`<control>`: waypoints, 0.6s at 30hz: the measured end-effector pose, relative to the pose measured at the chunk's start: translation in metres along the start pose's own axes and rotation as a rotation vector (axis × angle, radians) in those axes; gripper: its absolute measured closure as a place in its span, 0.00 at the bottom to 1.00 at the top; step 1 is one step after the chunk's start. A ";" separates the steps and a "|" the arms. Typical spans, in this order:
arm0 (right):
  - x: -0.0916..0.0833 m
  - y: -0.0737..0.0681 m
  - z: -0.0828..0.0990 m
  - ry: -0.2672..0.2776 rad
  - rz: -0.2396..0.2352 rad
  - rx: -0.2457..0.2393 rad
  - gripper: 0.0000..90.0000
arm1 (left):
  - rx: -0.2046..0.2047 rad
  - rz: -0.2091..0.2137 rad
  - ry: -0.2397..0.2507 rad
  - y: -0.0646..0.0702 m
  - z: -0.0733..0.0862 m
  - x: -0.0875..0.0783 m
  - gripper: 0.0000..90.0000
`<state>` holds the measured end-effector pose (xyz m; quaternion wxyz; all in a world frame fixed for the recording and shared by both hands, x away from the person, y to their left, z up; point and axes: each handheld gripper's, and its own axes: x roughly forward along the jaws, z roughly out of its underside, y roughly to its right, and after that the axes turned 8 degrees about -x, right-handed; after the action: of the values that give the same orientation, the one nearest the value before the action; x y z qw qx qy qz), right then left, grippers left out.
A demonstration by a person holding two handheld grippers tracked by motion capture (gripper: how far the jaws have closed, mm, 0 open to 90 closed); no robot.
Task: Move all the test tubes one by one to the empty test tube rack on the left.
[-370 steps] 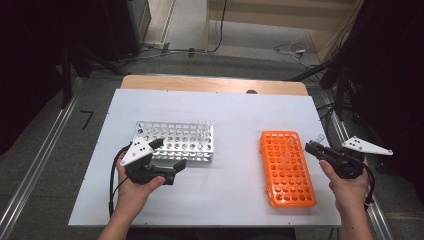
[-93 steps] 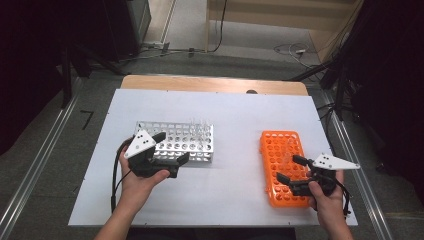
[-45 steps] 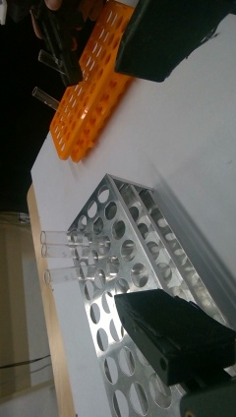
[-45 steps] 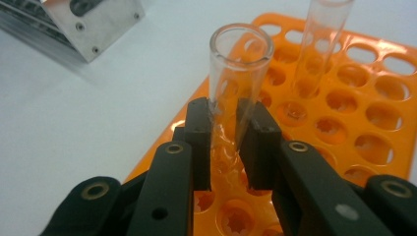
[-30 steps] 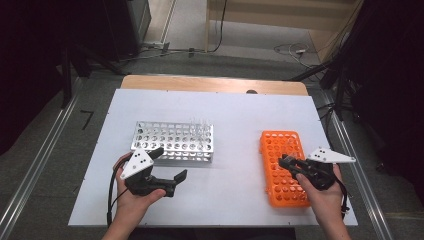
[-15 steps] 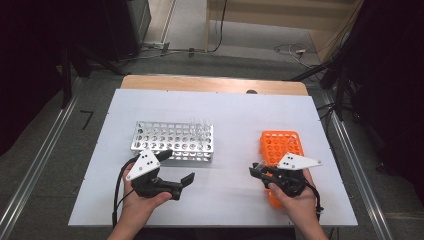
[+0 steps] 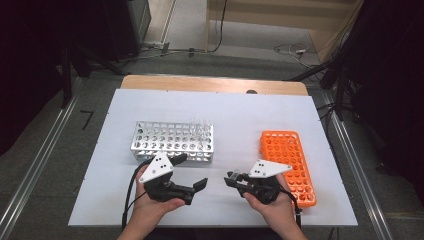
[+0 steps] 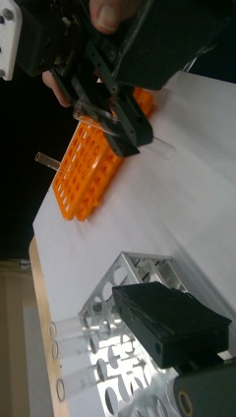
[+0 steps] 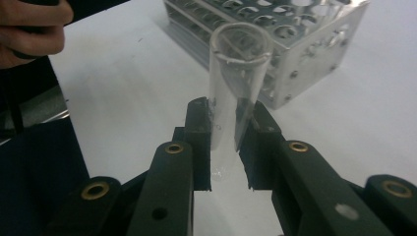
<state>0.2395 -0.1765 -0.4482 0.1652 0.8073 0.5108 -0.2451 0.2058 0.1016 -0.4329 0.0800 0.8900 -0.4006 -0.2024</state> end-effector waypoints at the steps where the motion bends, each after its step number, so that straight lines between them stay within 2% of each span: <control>1: 0.002 -0.002 -0.001 -0.002 -0.008 -0.001 0.81 | 0.005 0.000 -0.004 0.002 0.000 0.002 0.06; 5: 0.007 -0.009 -0.003 -0.006 -0.031 -0.018 0.81 | 0.015 0.015 -0.019 0.011 0.001 0.011 0.16; 9: 0.011 -0.015 -0.005 -0.005 -0.052 -0.028 0.81 | 0.032 0.054 -0.036 0.019 0.002 0.017 0.25; 18: 0.013 -0.022 -0.008 -0.005 -0.078 -0.041 0.81 | 0.051 0.114 -0.053 0.028 0.006 0.027 0.47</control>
<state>0.2262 -0.1531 -0.4496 0.1731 0.7825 0.5466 -0.2428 0.2004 0.0627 -0.4376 0.0581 0.8619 -0.4575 -0.2106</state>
